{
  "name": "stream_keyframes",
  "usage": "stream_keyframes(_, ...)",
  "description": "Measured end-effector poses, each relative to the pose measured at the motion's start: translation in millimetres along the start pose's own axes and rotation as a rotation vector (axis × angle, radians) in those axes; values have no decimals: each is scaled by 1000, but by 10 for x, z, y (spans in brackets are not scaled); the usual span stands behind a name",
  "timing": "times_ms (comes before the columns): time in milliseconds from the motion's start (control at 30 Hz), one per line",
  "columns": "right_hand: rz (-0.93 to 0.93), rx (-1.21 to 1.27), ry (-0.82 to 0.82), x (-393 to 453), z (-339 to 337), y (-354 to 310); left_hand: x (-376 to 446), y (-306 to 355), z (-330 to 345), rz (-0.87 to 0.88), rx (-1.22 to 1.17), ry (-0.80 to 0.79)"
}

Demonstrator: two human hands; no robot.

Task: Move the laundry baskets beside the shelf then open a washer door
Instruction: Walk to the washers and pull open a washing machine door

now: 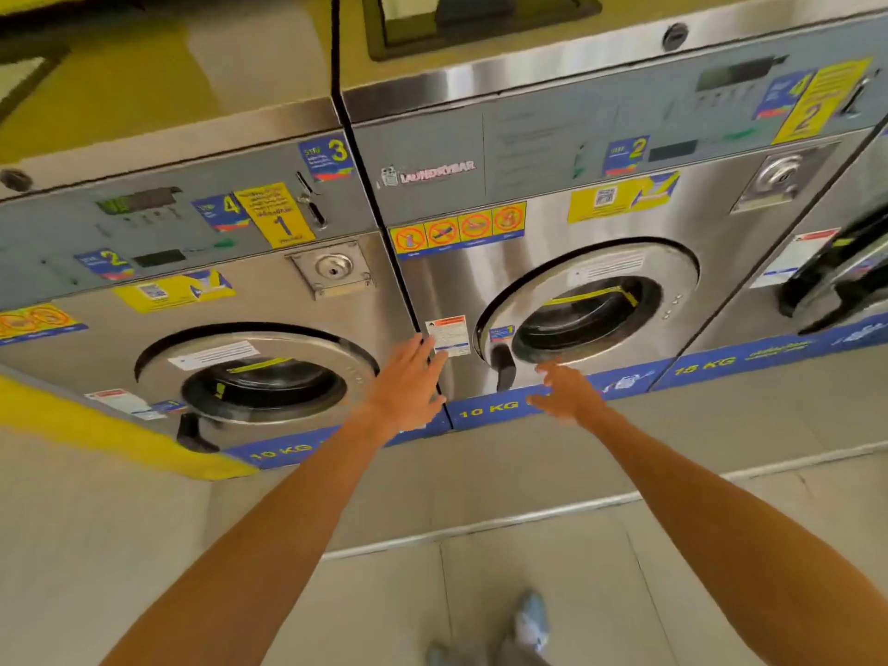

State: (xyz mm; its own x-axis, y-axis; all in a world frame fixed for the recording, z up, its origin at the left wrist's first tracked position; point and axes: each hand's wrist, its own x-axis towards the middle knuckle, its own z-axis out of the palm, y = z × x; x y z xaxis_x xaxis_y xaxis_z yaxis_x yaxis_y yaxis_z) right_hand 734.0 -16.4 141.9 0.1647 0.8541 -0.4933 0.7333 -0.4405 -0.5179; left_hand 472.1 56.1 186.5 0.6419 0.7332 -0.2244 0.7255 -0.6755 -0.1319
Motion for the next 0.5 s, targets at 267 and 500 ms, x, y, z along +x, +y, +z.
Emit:
stream_keyframes(267,22,306,160,1219,801,171,841,-343,770,167,207,209)
stream_keyframes(500,51,487,342,1737,1326,230,1117,-681,1332,264,450,358)
